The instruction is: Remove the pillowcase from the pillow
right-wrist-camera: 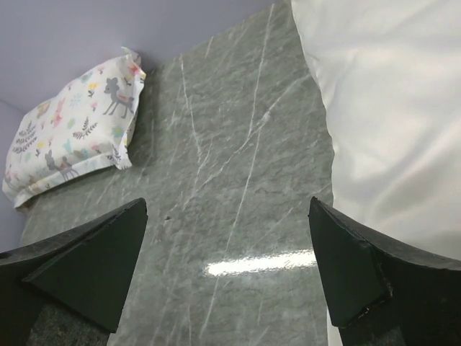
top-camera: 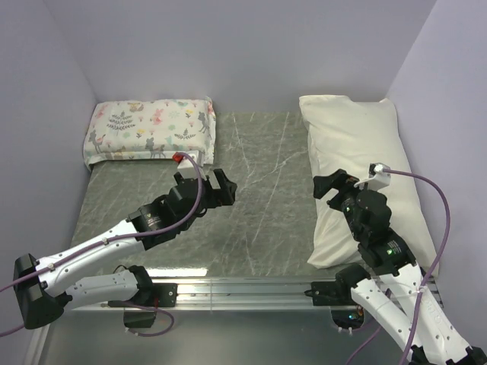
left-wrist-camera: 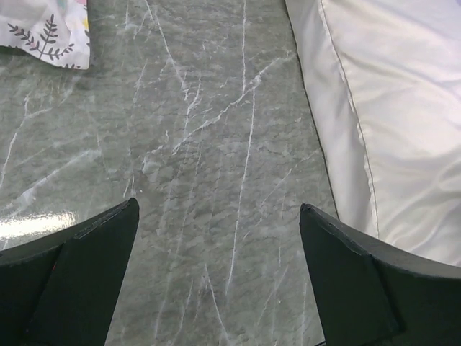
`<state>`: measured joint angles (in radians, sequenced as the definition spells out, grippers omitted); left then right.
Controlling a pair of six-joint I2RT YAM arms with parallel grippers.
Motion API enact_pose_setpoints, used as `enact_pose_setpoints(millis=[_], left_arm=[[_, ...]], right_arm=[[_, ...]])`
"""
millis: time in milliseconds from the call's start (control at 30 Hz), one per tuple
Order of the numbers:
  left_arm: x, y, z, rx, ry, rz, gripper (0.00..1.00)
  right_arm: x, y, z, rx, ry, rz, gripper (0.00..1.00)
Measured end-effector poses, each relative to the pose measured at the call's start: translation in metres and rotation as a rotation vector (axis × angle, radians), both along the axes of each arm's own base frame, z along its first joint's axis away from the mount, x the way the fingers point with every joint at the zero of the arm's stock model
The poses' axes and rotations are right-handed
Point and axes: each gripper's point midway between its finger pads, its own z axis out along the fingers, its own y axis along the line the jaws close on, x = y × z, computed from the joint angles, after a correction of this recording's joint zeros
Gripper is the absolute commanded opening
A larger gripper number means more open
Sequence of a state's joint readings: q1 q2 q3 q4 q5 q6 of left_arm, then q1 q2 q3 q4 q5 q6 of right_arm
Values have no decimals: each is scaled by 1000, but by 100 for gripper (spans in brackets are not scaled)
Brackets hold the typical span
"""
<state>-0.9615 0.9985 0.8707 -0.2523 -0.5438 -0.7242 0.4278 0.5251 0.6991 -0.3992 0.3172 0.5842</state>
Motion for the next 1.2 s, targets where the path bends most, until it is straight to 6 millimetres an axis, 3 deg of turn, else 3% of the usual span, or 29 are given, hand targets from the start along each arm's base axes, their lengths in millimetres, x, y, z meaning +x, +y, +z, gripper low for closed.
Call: enact_pose_setpoints(millis=[167,300,467,567,700,800,967,1133,1200], left_arm=[[-1,-7,4,-16,-10,-34,99],[4,-23,8,-30,-17,-76,99],[42,-65,1,-79,29,-157,99],[74,-94,-8,-116,59,-225,99],[108,-154,-22,-173,76,-365,99],[121,-197,-40,-229,95,-477,99],[141,-252,-74,-337,137,-587,99],[148,-290,-106,-414,191,-643,99],[149,-309,-111,-427,193,-665,99]], right_arm=[[-1,0,-5,-13,18,6,100],[-2,2,-7,-22,30,19,100],[-6,4,-8,-25,35,43,100],[-9,5,-3,-18,25,55,100],[-12,5,0,-11,19,63,100],[-14,5,-2,-11,31,66,99],[-17,4,-7,-13,50,63,99],[-20,1,-7,-15,50,54,99],[-21,0,-7,-16,49,50,99]])
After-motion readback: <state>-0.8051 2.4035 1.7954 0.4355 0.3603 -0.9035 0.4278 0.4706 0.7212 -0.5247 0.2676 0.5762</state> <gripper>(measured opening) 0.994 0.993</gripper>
